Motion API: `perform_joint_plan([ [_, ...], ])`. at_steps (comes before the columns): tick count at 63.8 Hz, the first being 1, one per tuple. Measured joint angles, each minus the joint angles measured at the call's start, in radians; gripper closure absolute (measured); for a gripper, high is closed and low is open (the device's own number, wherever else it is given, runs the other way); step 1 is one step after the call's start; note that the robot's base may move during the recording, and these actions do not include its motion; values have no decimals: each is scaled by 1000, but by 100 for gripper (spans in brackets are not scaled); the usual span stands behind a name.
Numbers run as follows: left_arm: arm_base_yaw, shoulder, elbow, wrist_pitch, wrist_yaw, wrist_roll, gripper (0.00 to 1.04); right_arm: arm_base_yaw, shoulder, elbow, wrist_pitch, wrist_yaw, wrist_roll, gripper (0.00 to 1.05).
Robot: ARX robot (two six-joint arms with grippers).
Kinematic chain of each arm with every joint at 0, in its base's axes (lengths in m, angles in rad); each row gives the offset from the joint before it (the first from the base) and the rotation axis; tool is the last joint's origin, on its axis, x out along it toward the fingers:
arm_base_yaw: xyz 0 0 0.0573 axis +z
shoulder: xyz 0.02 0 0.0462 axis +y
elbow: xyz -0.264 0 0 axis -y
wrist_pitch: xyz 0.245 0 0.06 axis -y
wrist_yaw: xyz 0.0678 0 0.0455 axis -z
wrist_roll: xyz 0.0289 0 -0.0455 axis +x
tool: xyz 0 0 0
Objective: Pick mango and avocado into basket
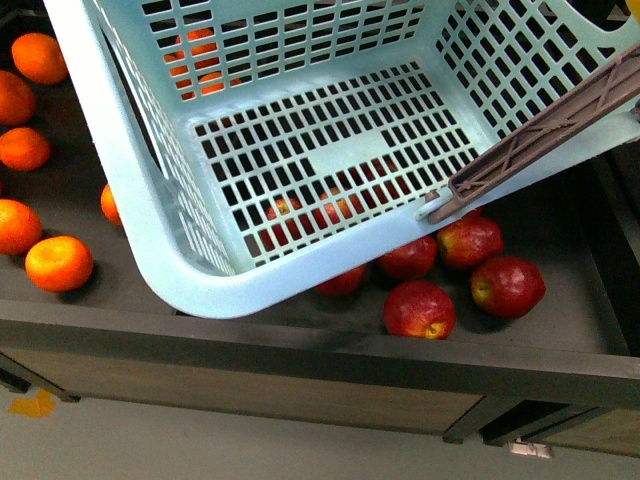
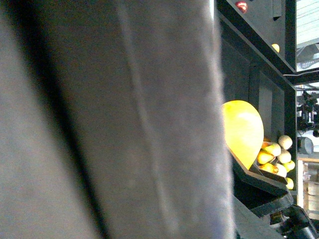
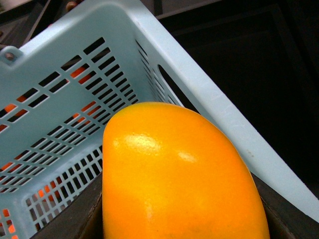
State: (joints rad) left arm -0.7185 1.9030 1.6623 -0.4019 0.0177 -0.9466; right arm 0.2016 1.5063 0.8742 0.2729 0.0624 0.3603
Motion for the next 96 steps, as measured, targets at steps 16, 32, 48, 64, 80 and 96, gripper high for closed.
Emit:
perform_joint_plan([
  [16, 3, 0, 0, 0, -7, -1, 77, 6, 20, 0, 18, 28, 16, 12],
  [32, 1, 1, -1, 0, 4, 0, 77, -109, -39, -21, -35, 84, 63, 9],
  [48, 0, 1, -1, 0, 9, 0, 77, -276, -317, -141, -123, 72, 17, 9],
  [64, 0, 1, -1, 0, 4, 0, 77, -287, -348, -334, 288, -136, -221, 31],
  [80, 0, 1, -1, 0, 5, 0, 77, -225, -502, -574, 419, -71, -338, 80],
  [96, -1, 1, -1, 0, 9, 0, 77, -206, -617, -684, 419, -65, -356, 95],
])
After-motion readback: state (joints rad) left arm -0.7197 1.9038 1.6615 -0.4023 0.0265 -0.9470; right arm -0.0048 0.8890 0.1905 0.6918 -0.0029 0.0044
